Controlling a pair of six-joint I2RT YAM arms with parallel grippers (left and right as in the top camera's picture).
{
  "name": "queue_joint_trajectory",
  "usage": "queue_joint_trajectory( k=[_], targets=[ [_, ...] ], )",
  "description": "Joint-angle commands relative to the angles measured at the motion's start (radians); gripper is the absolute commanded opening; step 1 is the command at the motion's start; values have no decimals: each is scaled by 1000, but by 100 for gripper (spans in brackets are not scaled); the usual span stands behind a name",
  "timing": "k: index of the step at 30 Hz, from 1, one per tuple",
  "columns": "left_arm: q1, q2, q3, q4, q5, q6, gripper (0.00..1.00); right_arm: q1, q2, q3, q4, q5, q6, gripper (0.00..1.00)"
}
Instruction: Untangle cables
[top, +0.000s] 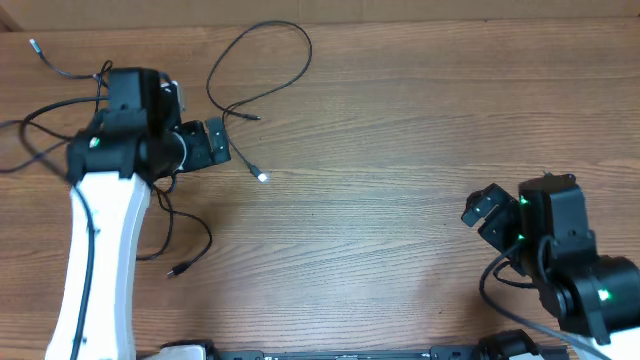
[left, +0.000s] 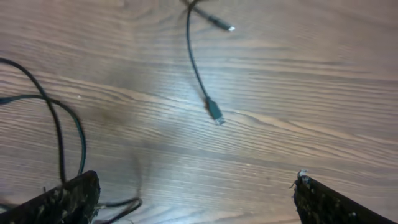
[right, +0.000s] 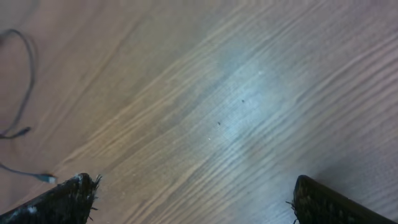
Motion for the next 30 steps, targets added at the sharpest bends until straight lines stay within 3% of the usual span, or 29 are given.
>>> queue_joint_trajectory(
  k=[1,13,17,22,30],
  targets=[
    [0,-145,-24,13,18,50,99,3,-51,2,26,35,-25,100],
    [0,-830,-376,124,-86,84,100,3,-76,3,121,104,-24,100],
    [0,-897,-375,114,-87,85,100,3,-76,3,201,104,-24,100],
    [0,-906,-375,-57,-86,84,100,3,-76,3,292,104,-24,100],
    [0,-966,-375,-217,-87,84,100,3,-76,3,302,108,-25,100]
  ],
)
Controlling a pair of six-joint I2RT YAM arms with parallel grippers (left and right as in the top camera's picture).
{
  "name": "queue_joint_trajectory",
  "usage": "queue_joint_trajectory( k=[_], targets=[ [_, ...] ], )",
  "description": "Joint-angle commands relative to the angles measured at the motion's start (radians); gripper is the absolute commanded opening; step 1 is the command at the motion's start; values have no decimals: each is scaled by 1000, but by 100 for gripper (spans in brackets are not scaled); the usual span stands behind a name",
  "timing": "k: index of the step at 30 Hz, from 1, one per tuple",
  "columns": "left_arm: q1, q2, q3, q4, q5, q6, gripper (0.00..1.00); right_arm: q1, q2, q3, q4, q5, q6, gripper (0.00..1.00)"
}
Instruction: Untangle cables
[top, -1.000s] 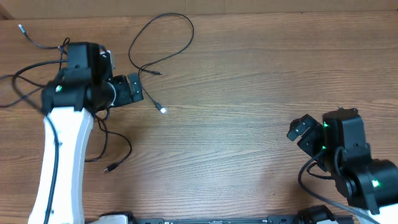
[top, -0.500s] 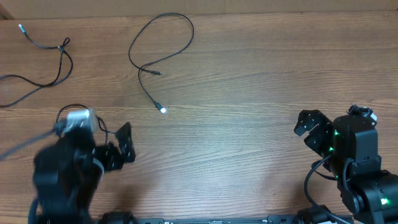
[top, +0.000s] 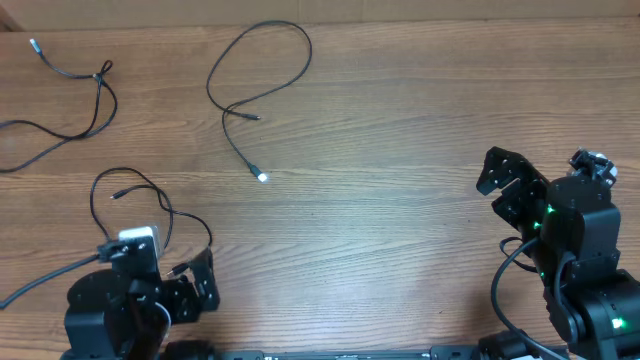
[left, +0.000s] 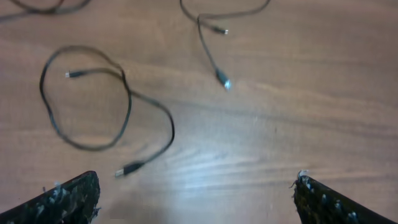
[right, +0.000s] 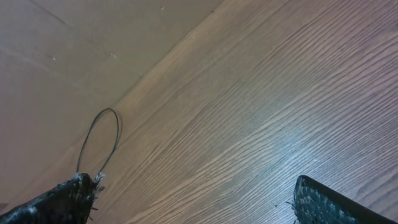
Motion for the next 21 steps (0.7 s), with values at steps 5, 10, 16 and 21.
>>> queue_joint_trajectory(
  k=[5,10,16,21],
  targets=[
    [0,-208,0,-25,-13,16,100,3,-6,3,4,14,-8,100],
    [0,-361,0,-26,-14,16,99,3,-6,3,2,14,-8,100],
    [-1,-489,17,-35,-12,16,99,3,-6,3,-19,84,-7,100],
    [4,-490,16,-41,-12,16,100,3,-6,3,-25,159,-8,100]
  ],
)
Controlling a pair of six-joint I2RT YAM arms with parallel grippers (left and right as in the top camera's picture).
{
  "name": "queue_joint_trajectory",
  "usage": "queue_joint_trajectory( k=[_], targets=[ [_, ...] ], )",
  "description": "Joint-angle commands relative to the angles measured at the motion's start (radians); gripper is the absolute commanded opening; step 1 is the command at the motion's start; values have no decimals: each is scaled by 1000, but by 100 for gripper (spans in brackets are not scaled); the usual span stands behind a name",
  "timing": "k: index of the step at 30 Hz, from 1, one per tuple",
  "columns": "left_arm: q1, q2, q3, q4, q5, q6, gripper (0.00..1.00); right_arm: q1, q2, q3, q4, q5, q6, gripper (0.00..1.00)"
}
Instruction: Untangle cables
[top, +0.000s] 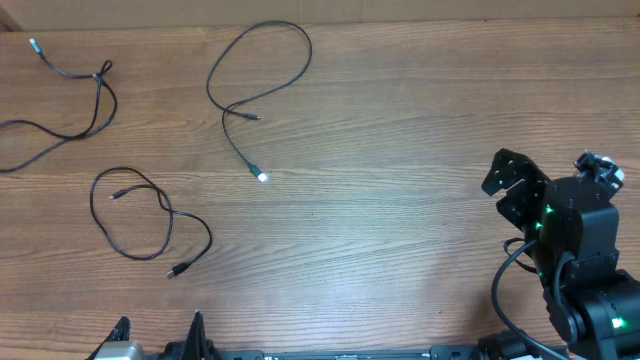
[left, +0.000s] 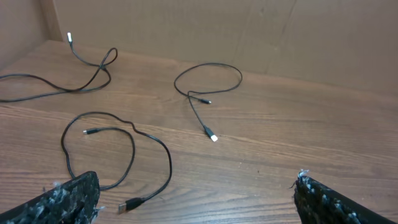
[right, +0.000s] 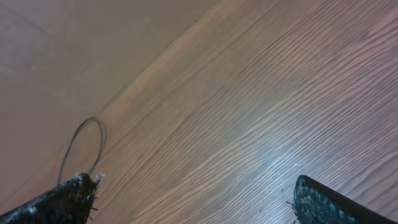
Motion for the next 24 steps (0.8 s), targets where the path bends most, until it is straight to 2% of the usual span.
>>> queue_joint_trajectory(
  k=[1,6,8,11,12,17,20,24],
  targets=[
    [5,-2,7,2,-6,15,100,3,-6,3,-5,85,-8,100],
    [5,-2,0,65,-7,6,100,3,-6,3,-42,88,-8,100],
    [5,-2,-35,156,-24,-12,100,3,-6,3,-53,88,-8,100],
    [5,-2,-145,364,-30,-12,99,3,-6,3,-51,105,-7,100],
    [5,-2,-230,493,-30,-11,100,3,-6,3,-51,134,-7,100],
    [5,1,-512,866,-40,-11,100,3,-6,3,-53,148,-8,100],
    [5,11,-718,1146,-66,-11,100,3,-6,3,-53,147,-8,100],
    [5,21,-967,1511,-66,41,100,3,-6,3,-60,147,-8,100]
  ],
)
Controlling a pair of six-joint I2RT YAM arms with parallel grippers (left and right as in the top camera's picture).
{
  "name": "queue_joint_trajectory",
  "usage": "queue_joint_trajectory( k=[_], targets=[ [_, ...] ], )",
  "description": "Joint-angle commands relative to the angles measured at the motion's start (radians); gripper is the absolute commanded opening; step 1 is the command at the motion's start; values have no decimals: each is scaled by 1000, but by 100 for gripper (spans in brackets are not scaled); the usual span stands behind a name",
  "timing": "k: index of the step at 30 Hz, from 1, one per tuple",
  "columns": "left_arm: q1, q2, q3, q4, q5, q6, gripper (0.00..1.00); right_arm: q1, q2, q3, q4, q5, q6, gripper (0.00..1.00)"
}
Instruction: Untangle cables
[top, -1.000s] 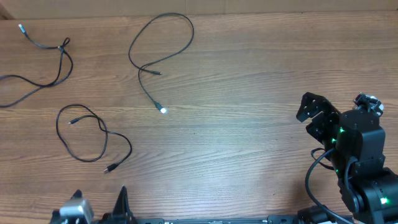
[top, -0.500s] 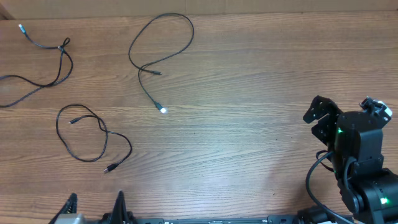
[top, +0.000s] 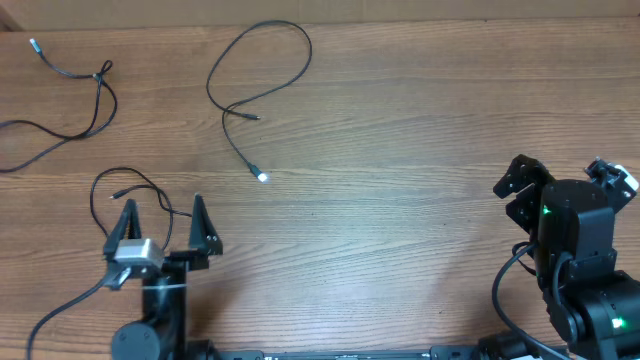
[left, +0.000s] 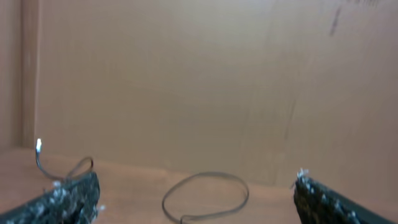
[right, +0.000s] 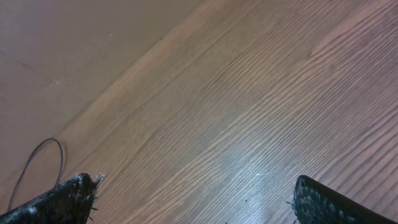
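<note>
Three black cables lie apart on the wooden table. One runs along the far left (top: 70, 72), and its white tip (left: 38, 146) shows in the left wrist view. A looped cable (top: 262, 55) lies at the back middle, also seen as a loop (left: 205, 194). A third cable (top: 112, 180) curls at the front left, its lower part hidden behind my left gripper (top: 163, 208). That gripper is open, holds nothing and faces the back wall. My right gripper (top: 515, 185) is open over bare wood at the right.
A brown cardboard wall (left: 205, 81) stands along the back of the table. The wooden tabletop (top: 400, 180) stretches between the two arms. The right wrist view catches a thin arc of cable (right: 34, 165) far to the left.
My left gripper was at the table's front edge looking down on all three cables. Now it is higher in the overhead view, facing the back wall. The right gripper shifted slightly right.
My left arm first reached over the far left among the cables, gripper open. Then it was back at the front left, with three cables lying separately. It later sat at the front edge, and now faces the wall. The right gripper stayed open at the right.
</note>
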Motion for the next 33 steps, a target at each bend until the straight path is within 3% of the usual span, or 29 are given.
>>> queue_joint_trajectory(
  k=[1,5,13,22,33],
  targets=[
    [5,1,-168,202,-20,57,100,3,-6,3,-9,17,-7,100],
    [6,6,-200,148,-31,144,100,3,-6,3,-58,17,-7,100],
    [6,8,-200,107,-27,148,100,3,-6,3,-74,17,-7,100],
    [6,8,-200,-123,-28,148,100,3,-3,2,-73,17,-7,100],
    [6,16,-200,-127,17,144,100,3,-3,2,-73,17,-7,100]
  ],
)
